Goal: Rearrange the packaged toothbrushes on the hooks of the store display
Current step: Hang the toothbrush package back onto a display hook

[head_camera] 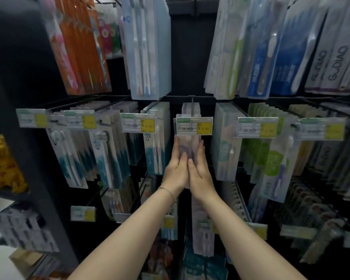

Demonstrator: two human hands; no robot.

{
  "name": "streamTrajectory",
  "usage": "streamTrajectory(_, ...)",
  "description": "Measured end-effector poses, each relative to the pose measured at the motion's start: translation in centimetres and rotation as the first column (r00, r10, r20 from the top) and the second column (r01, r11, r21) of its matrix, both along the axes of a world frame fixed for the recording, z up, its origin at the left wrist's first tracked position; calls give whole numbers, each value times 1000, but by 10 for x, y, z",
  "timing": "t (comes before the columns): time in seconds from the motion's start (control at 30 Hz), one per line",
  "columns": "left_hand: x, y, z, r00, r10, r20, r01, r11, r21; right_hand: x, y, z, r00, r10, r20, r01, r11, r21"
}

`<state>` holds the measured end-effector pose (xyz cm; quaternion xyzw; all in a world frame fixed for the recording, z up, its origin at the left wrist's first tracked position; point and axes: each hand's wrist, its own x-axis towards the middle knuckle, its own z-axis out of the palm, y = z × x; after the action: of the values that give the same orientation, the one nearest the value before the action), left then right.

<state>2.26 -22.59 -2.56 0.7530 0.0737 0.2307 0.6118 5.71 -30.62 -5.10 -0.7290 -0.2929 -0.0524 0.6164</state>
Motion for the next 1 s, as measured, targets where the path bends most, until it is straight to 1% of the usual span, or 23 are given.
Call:
streamTrajectory(0.07,3,4,1,1000,4,3,-4,1000,-12,3,2,1,1000,23,-7,-23,999,24)
streamTrajectory(0.23,13,9,1,1000,22,-16,-21,999,28,12,6,5,999,45,-12,-44,997,64)
streamTrajectory(0.4,28,13,0,1000,12,-6,-12,999,37,23,8,3,999,48,5,-48,996,71)
streamTrajectory(0.63,39,13,8,1000,-16,-26,16,999,34,39,11,8,999,46,-25,-44,997,64)
streamTrajectory(0.8,48,17,6,999,-33,-39,34,999,28,40,9,15,995,69,70,-72,996,51)
streamTrajectory(1.0,45,21,4,999,-24,-45,26,999,42,43,4,14,996,54,65,-57,997,49)
